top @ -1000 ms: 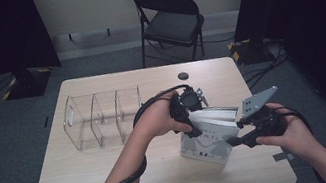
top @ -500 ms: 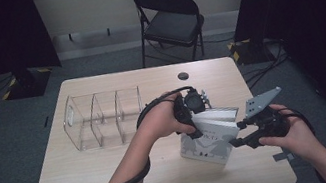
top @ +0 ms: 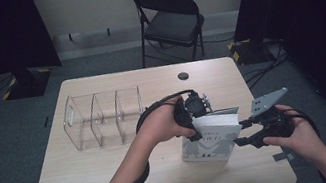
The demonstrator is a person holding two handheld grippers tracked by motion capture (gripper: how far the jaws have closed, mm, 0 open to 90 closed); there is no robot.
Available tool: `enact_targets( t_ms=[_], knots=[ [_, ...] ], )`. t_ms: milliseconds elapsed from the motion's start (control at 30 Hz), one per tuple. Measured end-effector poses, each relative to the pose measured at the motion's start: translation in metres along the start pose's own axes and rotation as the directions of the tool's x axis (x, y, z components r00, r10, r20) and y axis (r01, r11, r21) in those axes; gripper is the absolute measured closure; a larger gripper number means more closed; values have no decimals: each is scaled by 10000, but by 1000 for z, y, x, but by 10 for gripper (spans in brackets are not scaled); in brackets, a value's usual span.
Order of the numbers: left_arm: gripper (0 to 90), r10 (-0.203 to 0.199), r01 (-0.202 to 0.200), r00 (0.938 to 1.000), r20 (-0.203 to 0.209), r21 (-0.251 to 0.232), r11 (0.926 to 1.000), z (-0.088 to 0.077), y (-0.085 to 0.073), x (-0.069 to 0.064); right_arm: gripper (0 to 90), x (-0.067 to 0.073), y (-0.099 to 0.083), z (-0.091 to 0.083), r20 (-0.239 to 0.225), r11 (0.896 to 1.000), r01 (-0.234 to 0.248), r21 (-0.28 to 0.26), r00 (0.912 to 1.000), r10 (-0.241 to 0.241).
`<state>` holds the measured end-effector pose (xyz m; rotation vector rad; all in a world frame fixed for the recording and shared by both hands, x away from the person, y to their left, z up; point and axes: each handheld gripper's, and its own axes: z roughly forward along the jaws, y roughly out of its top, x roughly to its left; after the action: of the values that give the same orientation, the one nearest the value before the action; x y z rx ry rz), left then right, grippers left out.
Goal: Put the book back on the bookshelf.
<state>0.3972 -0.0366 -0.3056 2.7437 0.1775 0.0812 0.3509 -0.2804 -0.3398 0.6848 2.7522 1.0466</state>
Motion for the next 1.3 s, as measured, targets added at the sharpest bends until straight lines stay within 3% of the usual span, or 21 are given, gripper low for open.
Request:
enact_targets(
  t_ms=[233,533,633,900,1133,1300],
  knots=[
    [504,-202,203,9995,231,-75,9998,-2,-1,-5,410,-2,-1,1,99,10000,-61,-29,9999,62],
    [510,-308,308,9992,248,1,9995,-2,0,-6,378,-4,-7,2,183,9999,-167,22,9997,167],
    [502,-499,496,9984,271,100,9987,-2,1,-4,335,-5,-11,6,403,9998,-143,97,9991,139],
    [479,14,-15,9998,214,65,10000,5,1,-3,265,-5,-27,20,498,9997,-227,132,9985,221],
    [433,-146,134,9992,370,336,9993,19,9,-2,219,-3,-49,32,562,9991,-421,103,9976,414],
    [438,105,-124,9991,412,462,9989,24,18,-3,205,-5,-65,39,646,9975,-708,43,9954,703]
  ],
)
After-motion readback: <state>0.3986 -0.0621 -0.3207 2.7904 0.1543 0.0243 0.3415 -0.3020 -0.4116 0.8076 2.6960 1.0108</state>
